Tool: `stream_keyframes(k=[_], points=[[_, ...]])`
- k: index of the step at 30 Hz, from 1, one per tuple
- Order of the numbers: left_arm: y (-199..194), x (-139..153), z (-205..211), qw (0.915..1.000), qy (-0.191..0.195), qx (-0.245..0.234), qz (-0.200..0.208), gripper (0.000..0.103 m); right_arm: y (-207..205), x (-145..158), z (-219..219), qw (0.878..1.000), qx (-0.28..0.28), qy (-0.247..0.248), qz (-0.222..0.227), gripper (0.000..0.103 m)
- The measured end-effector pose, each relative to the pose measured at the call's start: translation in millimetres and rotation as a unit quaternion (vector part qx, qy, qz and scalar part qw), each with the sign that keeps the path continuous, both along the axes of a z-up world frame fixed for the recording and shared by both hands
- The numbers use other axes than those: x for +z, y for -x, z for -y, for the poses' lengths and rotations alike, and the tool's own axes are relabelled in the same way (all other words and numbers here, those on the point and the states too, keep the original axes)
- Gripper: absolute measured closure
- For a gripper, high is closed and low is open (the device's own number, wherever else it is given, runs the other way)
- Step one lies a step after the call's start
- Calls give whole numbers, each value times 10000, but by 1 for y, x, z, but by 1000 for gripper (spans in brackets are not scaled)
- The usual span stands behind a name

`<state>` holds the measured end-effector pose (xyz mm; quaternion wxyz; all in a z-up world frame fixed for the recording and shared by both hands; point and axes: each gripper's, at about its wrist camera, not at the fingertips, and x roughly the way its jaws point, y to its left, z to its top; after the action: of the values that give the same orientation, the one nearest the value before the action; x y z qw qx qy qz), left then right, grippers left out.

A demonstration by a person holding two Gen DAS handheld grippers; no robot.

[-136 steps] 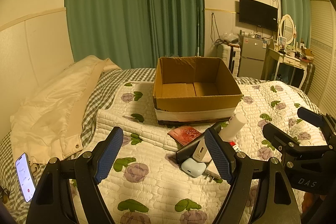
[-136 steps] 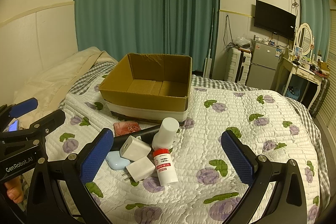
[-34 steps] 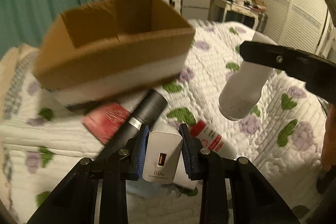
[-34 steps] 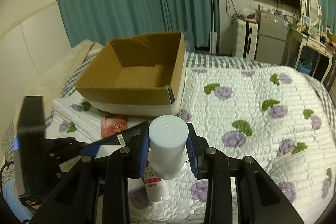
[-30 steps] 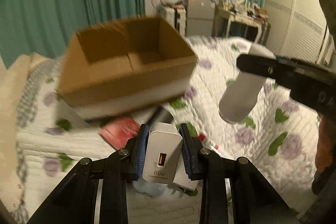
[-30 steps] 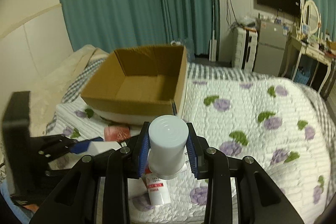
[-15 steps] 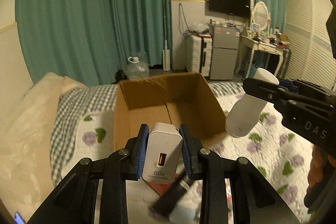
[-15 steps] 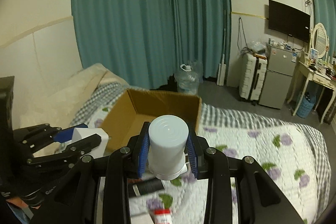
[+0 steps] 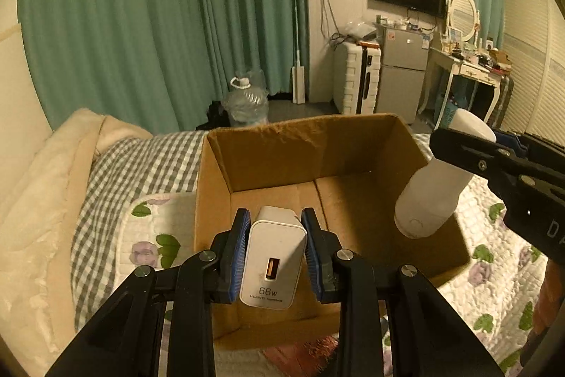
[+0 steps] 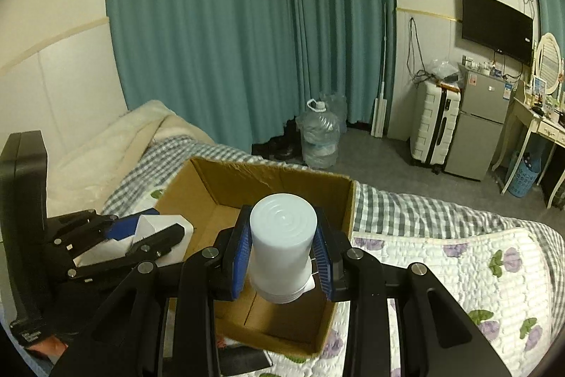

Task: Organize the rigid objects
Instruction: 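Carry both items into the box and open both tools to drop them, then grasp the red-capped bottle with the right tool while the left tool grasps a white charger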

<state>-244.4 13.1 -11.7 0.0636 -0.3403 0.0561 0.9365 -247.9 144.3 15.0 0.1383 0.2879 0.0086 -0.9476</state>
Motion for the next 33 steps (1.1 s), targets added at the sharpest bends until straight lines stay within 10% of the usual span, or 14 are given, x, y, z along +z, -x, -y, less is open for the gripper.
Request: stream_keyframes(k=[8,11,15,18,33], points=[[17,-24,4,9999,-40,104,94,70,20,-27,6,9997,2,-152,204,71],[11,-20,2,9999,8,95,-113,33,22,-29,6,9997,26,-148,196,71],[0,-13,5,9997,55,114,-196,32,21,-25,5,9998,-60,-91,153,69],[-11,-2,10,9995,69,185,-232,32,16,-17,1,9998,-158,-43,82,30],[-153,93,41,9929,-222,599,-1007,27,-116,66,-21,9974,-445,-358,-430,15]])
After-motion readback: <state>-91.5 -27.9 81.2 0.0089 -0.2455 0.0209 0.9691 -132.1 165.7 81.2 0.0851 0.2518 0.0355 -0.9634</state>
